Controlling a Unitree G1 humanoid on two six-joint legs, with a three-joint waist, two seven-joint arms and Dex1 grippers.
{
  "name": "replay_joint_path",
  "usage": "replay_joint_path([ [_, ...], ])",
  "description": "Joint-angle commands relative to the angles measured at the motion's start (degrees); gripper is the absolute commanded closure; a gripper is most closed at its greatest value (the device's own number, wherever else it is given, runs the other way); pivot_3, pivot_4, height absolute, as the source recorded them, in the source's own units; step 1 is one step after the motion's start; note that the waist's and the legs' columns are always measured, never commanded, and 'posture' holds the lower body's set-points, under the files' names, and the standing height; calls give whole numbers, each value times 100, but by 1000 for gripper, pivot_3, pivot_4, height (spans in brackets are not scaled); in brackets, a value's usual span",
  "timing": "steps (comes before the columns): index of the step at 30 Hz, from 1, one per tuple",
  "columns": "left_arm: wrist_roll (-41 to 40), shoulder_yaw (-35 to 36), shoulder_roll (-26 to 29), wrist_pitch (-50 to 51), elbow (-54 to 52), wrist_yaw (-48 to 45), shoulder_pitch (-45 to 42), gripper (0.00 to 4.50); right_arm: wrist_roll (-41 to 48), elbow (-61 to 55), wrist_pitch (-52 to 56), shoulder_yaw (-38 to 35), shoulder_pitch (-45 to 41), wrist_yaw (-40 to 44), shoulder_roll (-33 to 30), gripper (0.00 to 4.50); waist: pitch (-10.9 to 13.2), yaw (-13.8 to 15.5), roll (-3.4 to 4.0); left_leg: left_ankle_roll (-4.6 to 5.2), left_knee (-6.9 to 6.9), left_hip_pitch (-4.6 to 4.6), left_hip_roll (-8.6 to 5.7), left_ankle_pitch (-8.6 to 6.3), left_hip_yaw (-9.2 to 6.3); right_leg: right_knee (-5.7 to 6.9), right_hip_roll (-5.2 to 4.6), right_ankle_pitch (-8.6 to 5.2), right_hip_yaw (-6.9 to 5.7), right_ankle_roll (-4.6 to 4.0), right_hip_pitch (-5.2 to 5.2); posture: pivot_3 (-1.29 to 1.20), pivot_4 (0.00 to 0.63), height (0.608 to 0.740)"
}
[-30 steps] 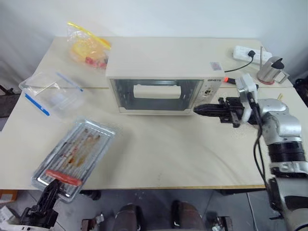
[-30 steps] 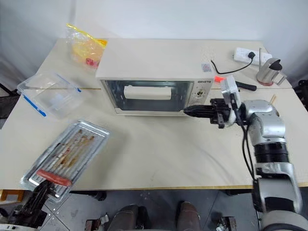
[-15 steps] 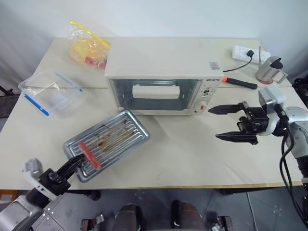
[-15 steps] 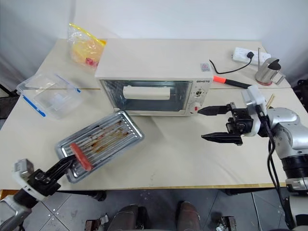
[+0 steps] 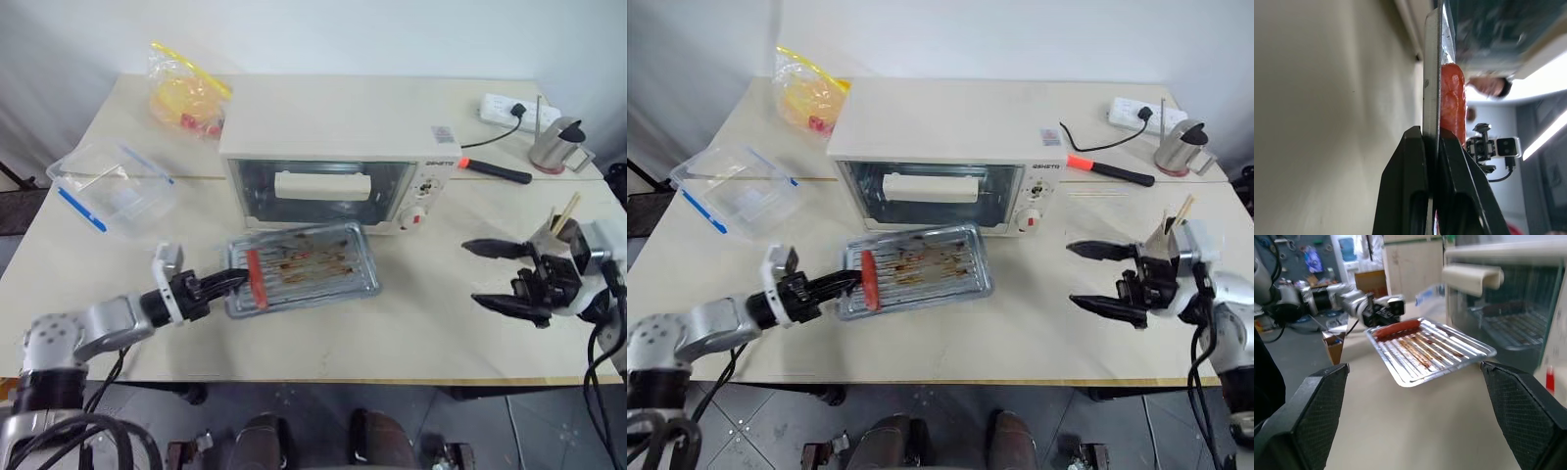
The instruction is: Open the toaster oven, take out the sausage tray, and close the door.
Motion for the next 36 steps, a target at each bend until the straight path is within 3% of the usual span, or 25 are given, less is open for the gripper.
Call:
replay_joint_path([
  [1,756,-318,-169,420,553,-638,-669,4500,35,-353,-229,-349,85,310,-67,31,0,-13,0,-5,0,2,3,3,0,3,5,1,3,1,0,0,150,740],
  [10,3177,-862,-642,326,1500,-2141,-1760,4500,-204,-438,-278,-643,292,310,39,31,-1,47,1,-24,-1,8,12,18,40,13,18,0,4,-1,1,0,150,740],
  [16,4084,-924,-653,525,1585,-2956,-1908,2793,-319,-492,-244,-726,332,310,107,0,-2,40,2,-22,0,9,11,20,40,15,16,0,4,-1,1,0,150,740],
  [22,4561,-703,-610,673,1336,-3152,-1799,998,-398,-377,-239,-569,154,310,130,0,-2,24,2,-22,0,13,13,20,39,20,16,0,7,-1,1,0,150,740],
  [26,4642,-544,-238,982,871,-3298,-1554,18,-424,-294,-228,-422,38,310,87,0,-1,-12,1,-22,-2,25,16,20,29,29,16,0,21,-1,1,0,150,740],
  [32,4903,-489,769,974,538,-3954,-1258,18,-450,-79,-294,-99,-190,310,-12,0,0,-180,-1,-26,-24,61,21,18,36,40,20,-2,50,-5,2,0,150,740],
  [36,5111,-597,1123,701,319,-4502,-1120,18,-441,47,-353,70,-317,310,-54,0,1,-201,-1,-28,-24,62,22,16,38,39,18,-4,54,-7,1,0,150,740],
])
